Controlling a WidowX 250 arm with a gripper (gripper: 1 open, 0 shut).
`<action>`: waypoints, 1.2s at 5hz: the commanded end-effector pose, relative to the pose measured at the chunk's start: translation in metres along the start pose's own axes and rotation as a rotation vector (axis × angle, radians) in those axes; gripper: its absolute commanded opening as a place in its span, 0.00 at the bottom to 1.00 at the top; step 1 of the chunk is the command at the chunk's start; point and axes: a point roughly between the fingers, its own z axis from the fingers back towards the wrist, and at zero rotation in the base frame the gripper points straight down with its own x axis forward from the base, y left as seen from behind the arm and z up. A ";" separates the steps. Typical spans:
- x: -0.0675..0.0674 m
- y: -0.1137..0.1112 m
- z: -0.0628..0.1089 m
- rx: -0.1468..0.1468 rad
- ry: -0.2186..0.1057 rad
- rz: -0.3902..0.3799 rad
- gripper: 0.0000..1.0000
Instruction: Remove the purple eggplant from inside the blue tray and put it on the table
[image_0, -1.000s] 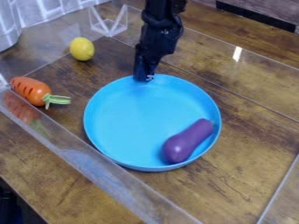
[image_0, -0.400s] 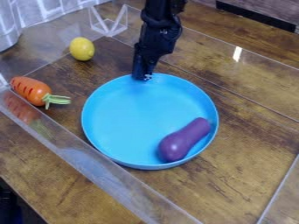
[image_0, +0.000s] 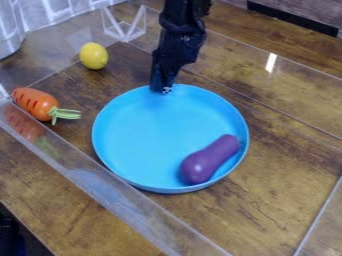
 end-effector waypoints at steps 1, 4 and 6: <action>-0.009 0.006 0.017 0.038 -0.021 -0.005 0.00; -0.011 -0.001 0.014 0.030 -0.032 -0.032 1.00; -0.014 0.000 0.011 0.031 -0.033 -0.027 1.00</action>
